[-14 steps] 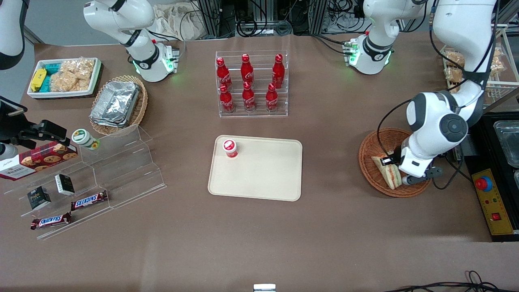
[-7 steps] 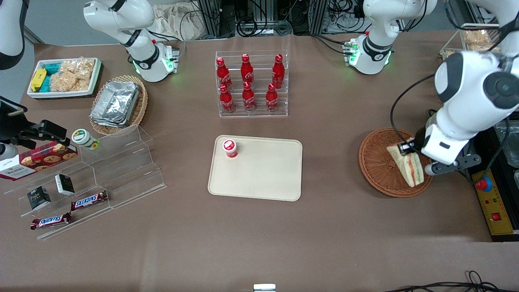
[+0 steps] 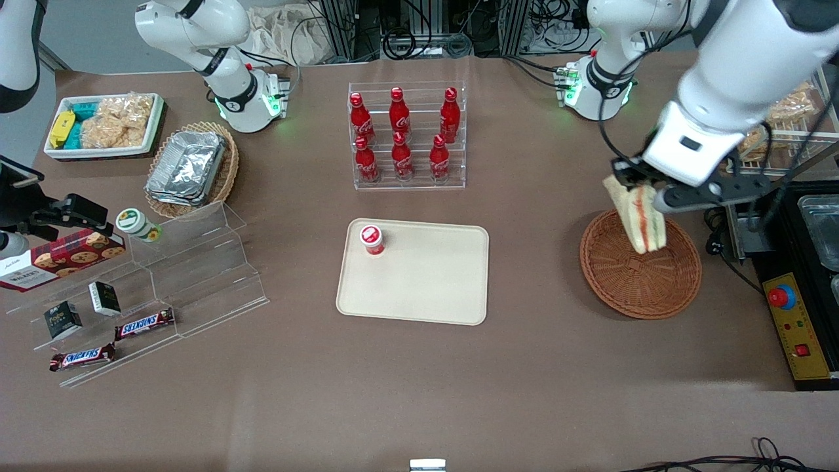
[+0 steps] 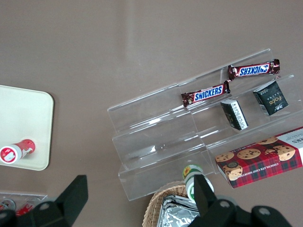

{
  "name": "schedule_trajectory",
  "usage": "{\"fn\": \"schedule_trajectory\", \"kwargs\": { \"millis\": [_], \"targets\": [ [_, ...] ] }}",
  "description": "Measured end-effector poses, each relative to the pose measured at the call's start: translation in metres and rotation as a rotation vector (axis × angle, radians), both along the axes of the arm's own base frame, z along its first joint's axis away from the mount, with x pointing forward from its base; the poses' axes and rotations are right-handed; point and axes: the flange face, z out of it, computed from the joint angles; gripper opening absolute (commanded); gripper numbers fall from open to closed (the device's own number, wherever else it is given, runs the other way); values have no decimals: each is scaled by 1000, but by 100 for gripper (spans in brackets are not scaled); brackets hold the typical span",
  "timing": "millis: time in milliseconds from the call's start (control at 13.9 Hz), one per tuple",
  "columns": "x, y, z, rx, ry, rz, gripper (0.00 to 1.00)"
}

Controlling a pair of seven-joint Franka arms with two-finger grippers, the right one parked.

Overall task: Place sandwich from basket to tray
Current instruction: 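Lift the sandwich and carry it over the cream tray, then lower the sandwich onto the tray and open the left gripper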

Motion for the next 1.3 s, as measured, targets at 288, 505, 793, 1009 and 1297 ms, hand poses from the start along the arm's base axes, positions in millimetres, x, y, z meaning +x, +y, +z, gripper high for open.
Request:
{"fn": "schedule_trajectory", "kwargs": {
  "millis": [288, 505, 793, 1009, 1297],
  "targets": [
    [-32, -100, -26, -28, 38, 23, 22],
    [-15, -146, -87, -82, 79, 39, 22],
    [22, -181, -200, -112, 120, 54, 22],
    [29, -211, -280, -88, 94, 89, 22],
    [18, -240, -359, -68, 94, 93, 22]
  ]
}}
